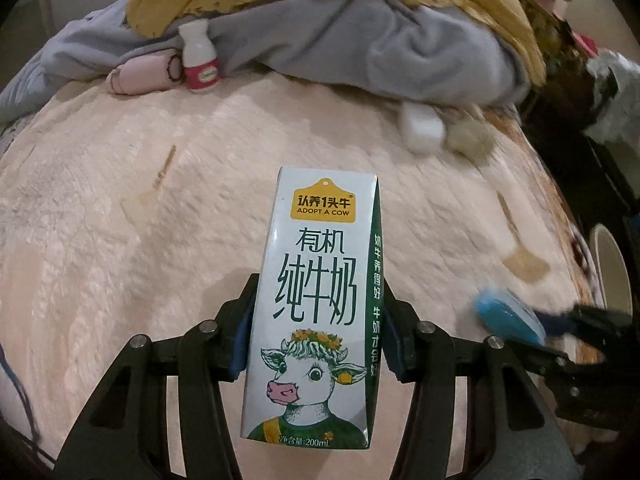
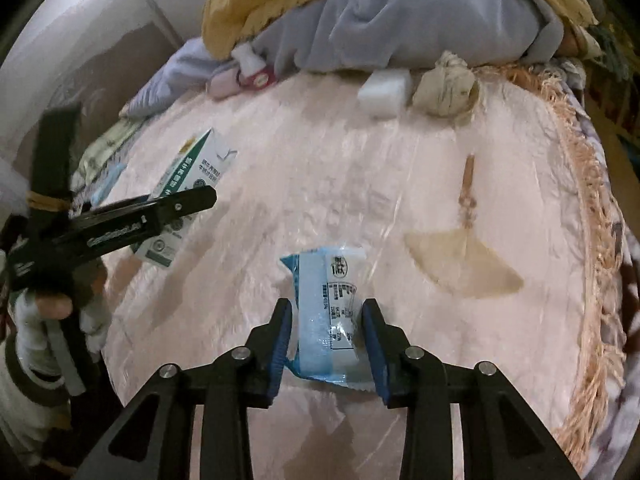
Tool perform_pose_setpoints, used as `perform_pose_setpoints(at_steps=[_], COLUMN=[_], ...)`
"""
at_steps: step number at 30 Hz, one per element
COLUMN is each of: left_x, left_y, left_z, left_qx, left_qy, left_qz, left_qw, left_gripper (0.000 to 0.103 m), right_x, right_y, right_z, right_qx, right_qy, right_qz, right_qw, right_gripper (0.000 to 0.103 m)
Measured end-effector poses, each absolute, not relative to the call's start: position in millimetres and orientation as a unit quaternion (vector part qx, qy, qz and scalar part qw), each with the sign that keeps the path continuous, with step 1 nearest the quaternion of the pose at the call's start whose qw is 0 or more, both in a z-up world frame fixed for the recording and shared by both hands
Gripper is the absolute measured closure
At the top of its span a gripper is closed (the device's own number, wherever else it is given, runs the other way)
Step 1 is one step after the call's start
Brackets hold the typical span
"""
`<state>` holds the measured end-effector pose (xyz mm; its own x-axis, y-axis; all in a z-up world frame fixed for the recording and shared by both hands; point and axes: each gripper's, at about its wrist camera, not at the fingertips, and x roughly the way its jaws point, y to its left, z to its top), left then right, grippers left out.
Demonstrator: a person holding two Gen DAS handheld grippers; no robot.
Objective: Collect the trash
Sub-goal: 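Carry the blue snack and milk carton over the white bucket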
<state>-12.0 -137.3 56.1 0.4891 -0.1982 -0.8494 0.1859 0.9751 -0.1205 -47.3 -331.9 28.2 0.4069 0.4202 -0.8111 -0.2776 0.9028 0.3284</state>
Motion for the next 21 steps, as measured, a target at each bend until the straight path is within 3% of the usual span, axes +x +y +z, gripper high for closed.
perform_pose_setpoints(at_steps=[4,6,8,21], left_x=[-29.4,-38.8,-45.9,-82.7], left_y=[-148.7,-151.5,-153.1,-220.6], left_z=[57.1,61.2,64.5,98.0], left_qx=[0.012,0.017,0.013,0.023], left_qy=[0.488,0.481,0.479,0.436], left_qz=[-0.113,-0.112,-0.113,-0.160], left_qw=[0.865,0.869,0.870,0.885], left_gripper=[0.052,0.052,0.052,0.052], right_x=[-46.8,-47.9,-50.4,-121.3], right_y=[-321.5,-318.6,-319.8,-381.2], right_z=[26.8,24.0,21.8,88.9], right_qx=[0.058,0.046,0.043,0.077], right_qy=[0.499,0.486,0.482,0.399], right_qz=[0.209,0.200,0.194,0.173], right_qw=[0.839,0.849,0.853,0.897], right_gripper=[0.057,0.068,0.072,0.073])
